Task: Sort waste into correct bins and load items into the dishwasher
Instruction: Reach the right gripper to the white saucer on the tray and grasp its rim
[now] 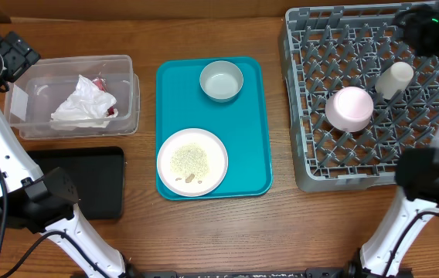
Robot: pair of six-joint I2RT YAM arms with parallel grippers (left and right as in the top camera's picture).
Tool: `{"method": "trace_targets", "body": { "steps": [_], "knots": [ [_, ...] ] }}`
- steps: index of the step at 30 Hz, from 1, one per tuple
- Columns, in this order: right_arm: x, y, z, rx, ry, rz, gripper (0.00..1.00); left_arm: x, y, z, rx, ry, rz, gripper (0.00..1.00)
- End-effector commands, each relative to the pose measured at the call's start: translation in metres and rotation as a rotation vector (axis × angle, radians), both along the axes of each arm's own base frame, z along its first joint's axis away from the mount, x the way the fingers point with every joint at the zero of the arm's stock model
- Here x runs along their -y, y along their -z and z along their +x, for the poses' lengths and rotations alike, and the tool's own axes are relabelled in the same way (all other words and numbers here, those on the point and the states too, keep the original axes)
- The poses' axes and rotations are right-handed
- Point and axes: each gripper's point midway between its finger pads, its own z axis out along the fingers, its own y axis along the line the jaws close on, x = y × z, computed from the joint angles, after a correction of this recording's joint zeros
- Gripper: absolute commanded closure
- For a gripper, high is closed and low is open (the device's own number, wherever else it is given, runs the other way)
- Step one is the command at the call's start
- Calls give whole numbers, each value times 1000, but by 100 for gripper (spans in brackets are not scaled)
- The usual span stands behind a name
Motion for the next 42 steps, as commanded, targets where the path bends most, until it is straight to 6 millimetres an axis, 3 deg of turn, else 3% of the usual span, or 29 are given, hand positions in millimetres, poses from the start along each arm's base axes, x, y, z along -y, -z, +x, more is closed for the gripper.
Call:
{"method": "trace_targets", "body": {
  "steps": [1,3,7,14,21,27,31,37,42],
  "knots": [
    [-94,-29,-1,104,-296,85,48,1,2,1,-12,20,9,0],
    [-141,-25,1,114,-388,78,39,1,2,1,-12,20,9,0],
    [-215,-11,9,155,-486,3,0,1,2,1,-12,20,9,0],
    [-316,40,11,197,-533,-115,0,1,2,1,-12,20,9,0],
    [-373,144,6,137,-503,-173,5,1,2,1,-12,20,9,0],
    [-394,209,-4,57,-564,-209,9,1,2,1,-12,20,9,0],
    [-392,232,-10,11,-591,-237,28,1,2,1,-12,20,9,0],
    [-387,240,-17,-33,-598,-253,53,1,2,1,-12,20,9,0],
    [-386,230,-24,-61,-600,-258,74,1,2,1,-12,20,9,0]
  ]
}}
